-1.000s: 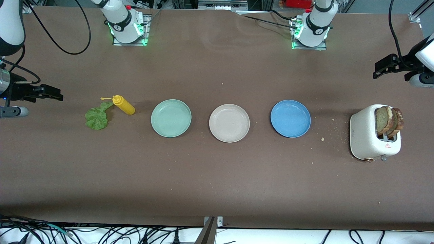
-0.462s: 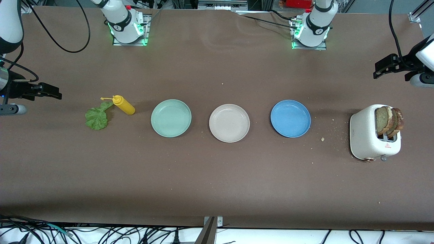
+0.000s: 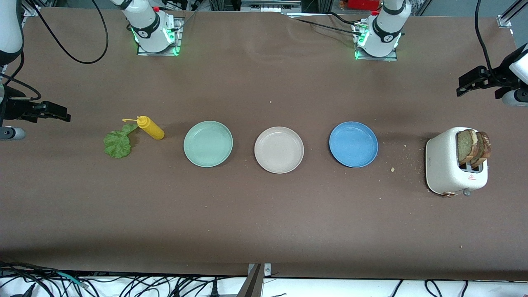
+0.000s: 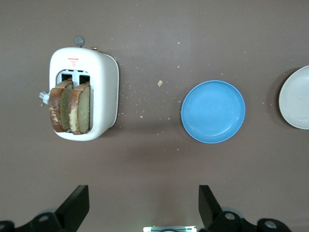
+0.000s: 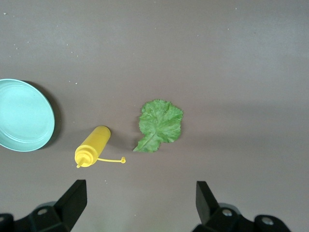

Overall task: Make sandwich in beige plate with both arms
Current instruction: 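Move the left gripper down over the toast slices in the toaster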

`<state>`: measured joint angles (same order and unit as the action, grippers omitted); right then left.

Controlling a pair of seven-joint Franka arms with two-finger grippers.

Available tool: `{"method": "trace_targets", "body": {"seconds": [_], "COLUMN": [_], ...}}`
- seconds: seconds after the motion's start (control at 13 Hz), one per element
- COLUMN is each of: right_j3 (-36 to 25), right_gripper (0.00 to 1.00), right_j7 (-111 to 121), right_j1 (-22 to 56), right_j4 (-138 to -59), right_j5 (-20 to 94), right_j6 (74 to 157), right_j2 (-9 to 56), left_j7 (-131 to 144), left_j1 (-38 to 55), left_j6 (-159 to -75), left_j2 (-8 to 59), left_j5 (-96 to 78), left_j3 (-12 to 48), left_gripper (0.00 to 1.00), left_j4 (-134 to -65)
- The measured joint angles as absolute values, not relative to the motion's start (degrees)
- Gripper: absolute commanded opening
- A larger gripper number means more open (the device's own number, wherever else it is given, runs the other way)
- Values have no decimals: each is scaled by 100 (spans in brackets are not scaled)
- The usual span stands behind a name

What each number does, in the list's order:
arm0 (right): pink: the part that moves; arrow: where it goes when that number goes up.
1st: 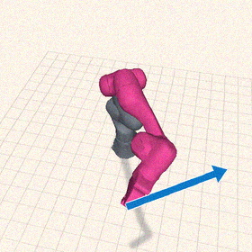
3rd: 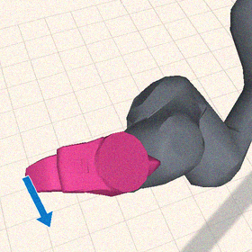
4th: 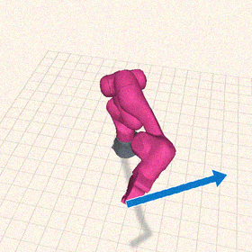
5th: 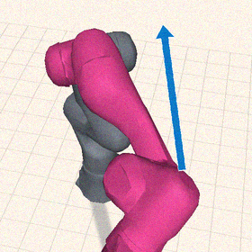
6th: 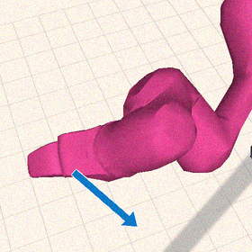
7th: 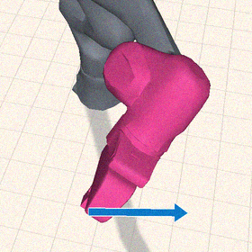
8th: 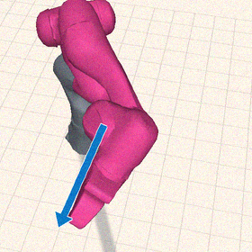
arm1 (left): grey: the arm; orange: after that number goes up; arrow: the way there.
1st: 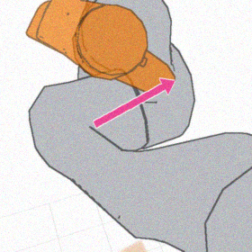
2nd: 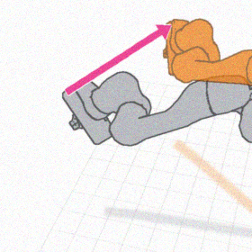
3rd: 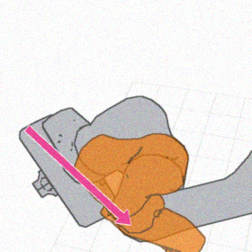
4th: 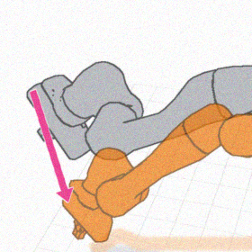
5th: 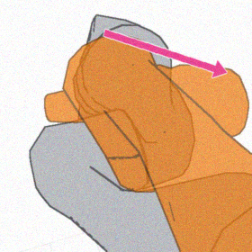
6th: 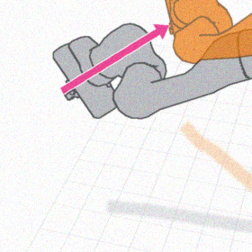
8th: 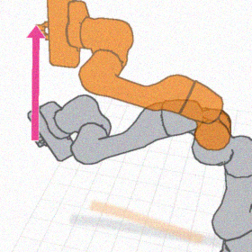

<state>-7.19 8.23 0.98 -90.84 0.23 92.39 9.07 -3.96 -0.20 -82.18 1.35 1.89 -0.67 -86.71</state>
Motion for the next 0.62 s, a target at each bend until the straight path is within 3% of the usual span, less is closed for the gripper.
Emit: {"method": "trace_targets", "body": {"seconds": [0.62], "right_j3": [-766], "right_gripper": [100], "right_j7": [823], "right_j1": [89], "right_j4": [-9084], "right_j5": [21], "right_j6": [9239], "right_j2": [907], "left_j7": [-1379], "left_j1": [-805], "left_j6": [-8713], "left_j2": [175], "left_j5": [244], "left_j3": [-96], "left_gripper": [100], "left_j4": [-9006]}}
